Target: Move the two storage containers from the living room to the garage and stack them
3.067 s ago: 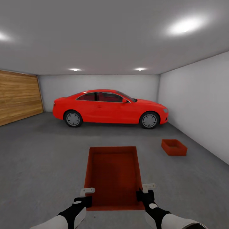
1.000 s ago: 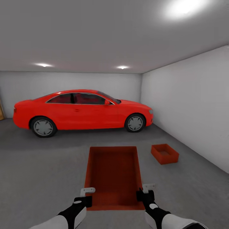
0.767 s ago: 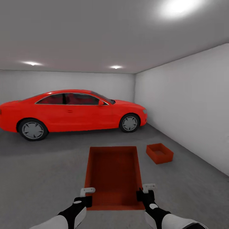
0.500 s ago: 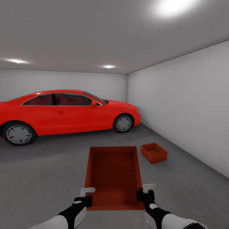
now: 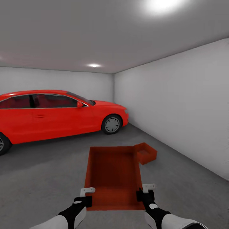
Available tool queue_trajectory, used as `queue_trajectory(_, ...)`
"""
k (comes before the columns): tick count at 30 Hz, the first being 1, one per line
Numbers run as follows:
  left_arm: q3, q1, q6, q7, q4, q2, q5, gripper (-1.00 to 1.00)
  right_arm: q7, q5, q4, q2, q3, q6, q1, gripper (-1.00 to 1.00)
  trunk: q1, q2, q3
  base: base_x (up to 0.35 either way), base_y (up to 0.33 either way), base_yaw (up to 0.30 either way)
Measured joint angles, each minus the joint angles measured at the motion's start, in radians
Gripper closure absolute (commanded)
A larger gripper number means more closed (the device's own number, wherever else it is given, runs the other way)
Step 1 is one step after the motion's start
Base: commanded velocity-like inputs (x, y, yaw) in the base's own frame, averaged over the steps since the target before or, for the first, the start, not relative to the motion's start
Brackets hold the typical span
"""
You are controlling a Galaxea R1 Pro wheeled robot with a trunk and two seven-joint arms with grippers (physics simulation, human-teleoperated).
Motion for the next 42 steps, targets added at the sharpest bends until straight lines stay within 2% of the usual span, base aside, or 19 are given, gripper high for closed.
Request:
queue_trajectory(13,0.0,0.0,0.0,0.0,0.0,0.0,0.0,1.0,0.001,0.003,0.0,0.0,-0.003,0.001,0.0,1.0,0.0,0.0,0.0,0.309,0.191,-0.261)
queue_trajectory(42,0.0,0.0,0.0,-0.001,0.002,0.0,0.006,1.0,0.003,0.014,-0.002,-0.002,-0.01,0.007,0.0,1.0,0.0,0.0,0.0,0.308,0.191,-0.009)
